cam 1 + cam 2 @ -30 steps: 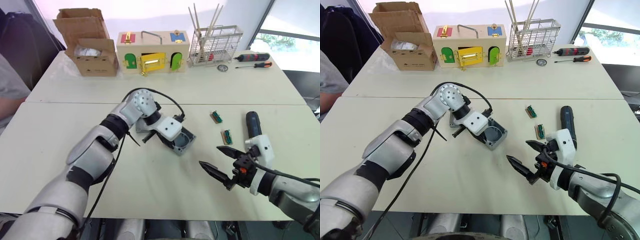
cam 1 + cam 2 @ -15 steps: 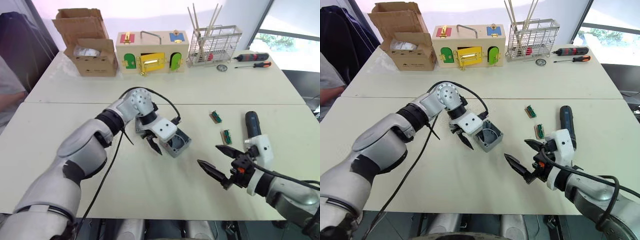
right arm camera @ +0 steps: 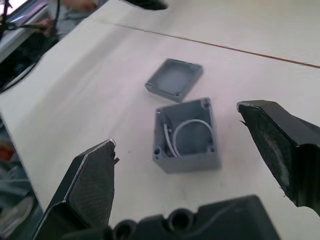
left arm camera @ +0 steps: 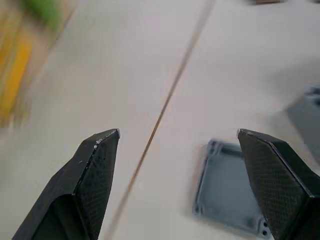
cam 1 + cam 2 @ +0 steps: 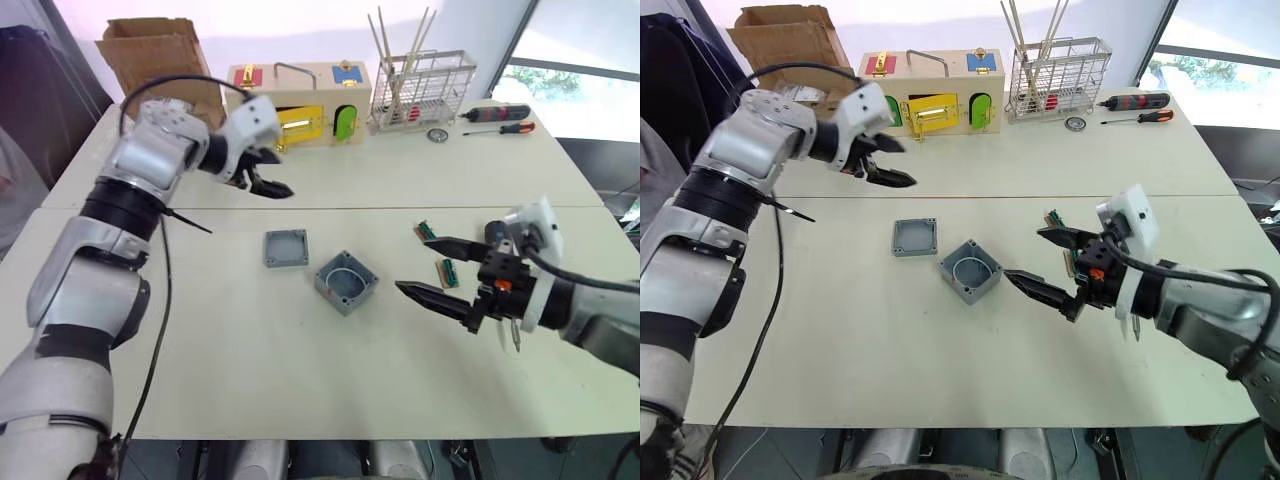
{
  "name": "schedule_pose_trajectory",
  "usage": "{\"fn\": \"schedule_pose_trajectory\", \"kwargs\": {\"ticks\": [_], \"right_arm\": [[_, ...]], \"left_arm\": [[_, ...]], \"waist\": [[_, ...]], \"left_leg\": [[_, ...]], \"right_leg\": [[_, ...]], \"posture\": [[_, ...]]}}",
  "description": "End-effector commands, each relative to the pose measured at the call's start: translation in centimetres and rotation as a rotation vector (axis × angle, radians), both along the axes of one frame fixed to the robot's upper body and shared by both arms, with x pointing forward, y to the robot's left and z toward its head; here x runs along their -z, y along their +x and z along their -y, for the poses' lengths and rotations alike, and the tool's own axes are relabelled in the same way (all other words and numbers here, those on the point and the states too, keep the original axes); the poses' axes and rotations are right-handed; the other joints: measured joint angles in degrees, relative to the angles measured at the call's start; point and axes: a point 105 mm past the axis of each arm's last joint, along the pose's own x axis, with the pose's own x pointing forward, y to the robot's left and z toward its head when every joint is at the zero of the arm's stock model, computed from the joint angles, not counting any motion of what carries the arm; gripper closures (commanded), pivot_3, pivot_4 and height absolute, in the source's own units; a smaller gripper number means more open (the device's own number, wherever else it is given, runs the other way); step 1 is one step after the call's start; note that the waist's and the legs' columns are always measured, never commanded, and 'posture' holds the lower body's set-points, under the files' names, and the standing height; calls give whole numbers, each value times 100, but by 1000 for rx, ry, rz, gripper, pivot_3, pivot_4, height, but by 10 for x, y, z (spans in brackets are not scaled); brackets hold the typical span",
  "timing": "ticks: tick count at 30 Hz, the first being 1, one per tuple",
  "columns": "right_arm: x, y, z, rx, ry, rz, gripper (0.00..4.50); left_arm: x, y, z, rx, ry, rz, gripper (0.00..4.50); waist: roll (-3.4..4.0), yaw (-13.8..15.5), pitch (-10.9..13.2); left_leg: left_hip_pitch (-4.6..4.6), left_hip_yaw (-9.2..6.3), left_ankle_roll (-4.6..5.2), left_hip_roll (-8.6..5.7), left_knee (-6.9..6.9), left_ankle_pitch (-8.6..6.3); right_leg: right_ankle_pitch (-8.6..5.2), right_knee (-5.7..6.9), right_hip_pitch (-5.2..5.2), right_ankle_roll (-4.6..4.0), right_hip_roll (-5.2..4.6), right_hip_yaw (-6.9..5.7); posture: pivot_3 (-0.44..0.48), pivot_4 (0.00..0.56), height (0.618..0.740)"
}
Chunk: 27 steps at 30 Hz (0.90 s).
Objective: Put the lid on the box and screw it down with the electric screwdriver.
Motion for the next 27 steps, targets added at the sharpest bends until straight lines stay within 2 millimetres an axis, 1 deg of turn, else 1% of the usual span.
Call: {"fn": "schedule_pose_trajectory", "kwargs": {"ticks": [1,3,6,7,10,12,14,18,21,23,27], "right_arm": [[2,10,-5,-44,-8,13,0],[8,10,-9,-74,-19,5,0],[14,10,-13,-94,-33,4,0],[14,10,-14,-93,-34,8,0],[17,9,-9,-62,-45,18,0],[16,8,-7,-48,-46,24,0],[11,6,-2,-28,-44,37,0],[-7,2,5,-21,-42,68,0],[-15,-3,0,-64,-51,83,0],[-17,-4,-5,-89,-63,92,0],[-19,-3,-10,-103,-70,100,0]], "left_arm": [[1,-10,4,-204,-28,-137,649],[7,-16,6,-294,-38,-232,649],[12,-22,10,-370,-64,-312,649],[17,-23,10,-399,-58,-339,649],[42,-25,6,-504,-7,-402,649],[48,-24,3,-537,1,-410,649],[54,-23,2,-555,7,-412,649],[63,-25,3,-557,9,-432,649],[69,-26,2,-570,18,-437,649],[75,-26,-1,-600,24,-451,649],[80,-25,-2,-625,32,-454,649]], "waist": [[-1,2,1],[-3,-1,2],[-3,-24,2],[-3,-23,2],[-2,0,1],[-2,3,2],[-3,4,2],[-4,29,2],[-4,42,2],[-4,46,2],[-4,90,2]], "left_leg": [[-2,1,-11,-3,3,6],[-10,3,-24,-5,5,14],[-10,11,-34,-6,3,19],[-10,12,-37,-5,2,21],[-10,15,-44,-4,-3,25],[-11,15,-45,-3,-4,26],[-13,24,-47,-3,-5,27],[-20,29,-58,-1,-5,32],[-20,31,-61,-2,-6,33],[-20,32,-61,-3,-6,33],[-20,36,-62,-3,-6,33]], "right_leg": [[0,5,-3,0,-1,2],[0,4,-11,0,-5,5],[-1,7,-22,1,-4,6],[-1,12,-28,0,-4,7],[-1,18,-41,0,-3,11],[-1,18,-42,0,-3,15],[-1,19,-49,-1,-4,24],[-1,19,-66,-1,-8,36],[0,17,-65,-1,-11,37],[0,17,-66,-1,-12,38],[0,16,-66,-1,-12,39]], "posture": [[0,150,730],[0,150,730],[0,150,730],[0,150,730],[0,150,730],[0,150,730],[0,150,730],[0,150,730],[0,150,730],[0,150,730],[0,150,730]]}}
